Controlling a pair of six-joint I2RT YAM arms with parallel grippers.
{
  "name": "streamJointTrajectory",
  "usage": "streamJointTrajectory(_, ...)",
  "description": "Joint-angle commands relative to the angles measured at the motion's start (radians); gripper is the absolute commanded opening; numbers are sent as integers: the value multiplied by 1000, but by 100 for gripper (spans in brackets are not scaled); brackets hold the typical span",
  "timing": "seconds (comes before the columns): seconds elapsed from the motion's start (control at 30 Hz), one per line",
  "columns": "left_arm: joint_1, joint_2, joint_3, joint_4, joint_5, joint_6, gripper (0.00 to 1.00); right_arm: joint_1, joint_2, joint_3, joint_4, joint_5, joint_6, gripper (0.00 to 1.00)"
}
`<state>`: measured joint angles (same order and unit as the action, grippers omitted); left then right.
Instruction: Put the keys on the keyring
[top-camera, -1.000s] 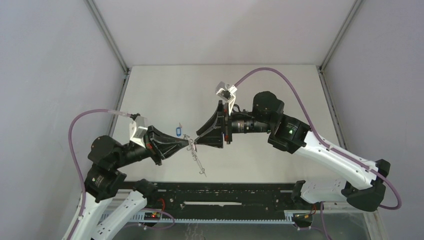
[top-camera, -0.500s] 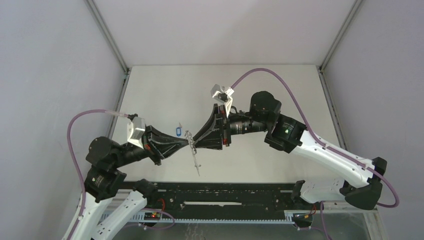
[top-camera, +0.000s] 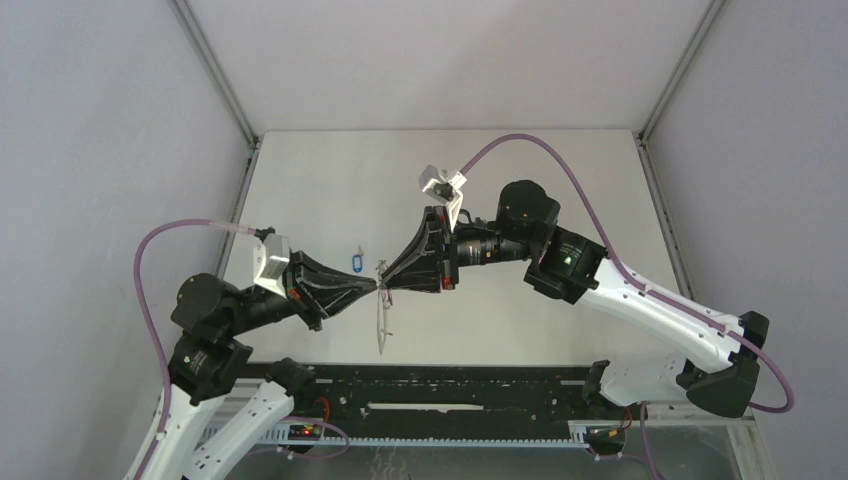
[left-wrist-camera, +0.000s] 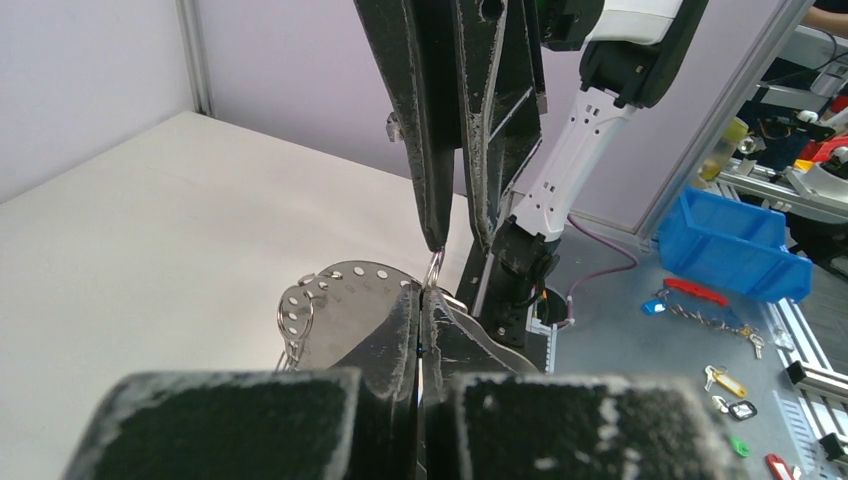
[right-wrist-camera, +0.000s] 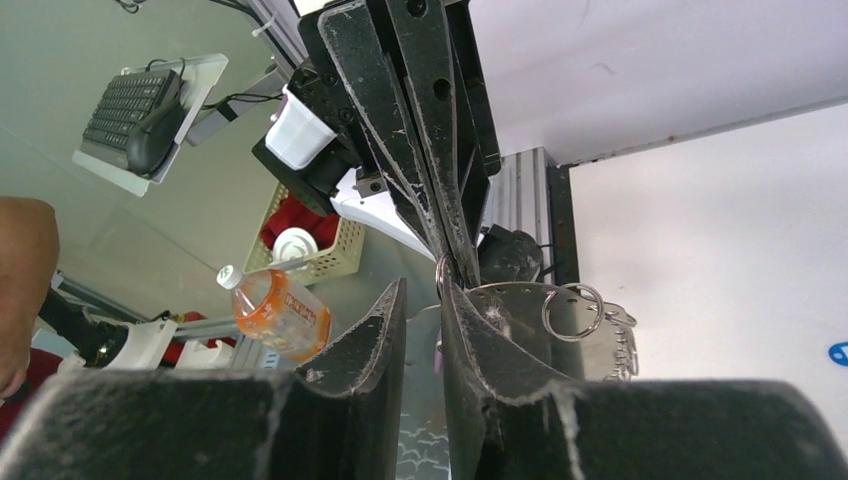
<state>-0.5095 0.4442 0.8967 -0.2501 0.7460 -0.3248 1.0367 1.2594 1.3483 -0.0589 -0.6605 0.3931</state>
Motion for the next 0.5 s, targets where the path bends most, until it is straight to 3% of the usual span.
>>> streamJointTrajectory(0.0, -4, -1, -14, 61, 11, -19, 0, 18, 21, 3, 46, -2, 12, 27)
streamJointTrajectory(0.13, -4, -3, -13, 59, 13, -16, 0, 19, 21, 3, 14, 50, -1, 34)
streamJointTrajectory(0.47, -4, -3, -11, 58, 13, -14, 0, 19, 0, 2, -35, 116, -30, 34)
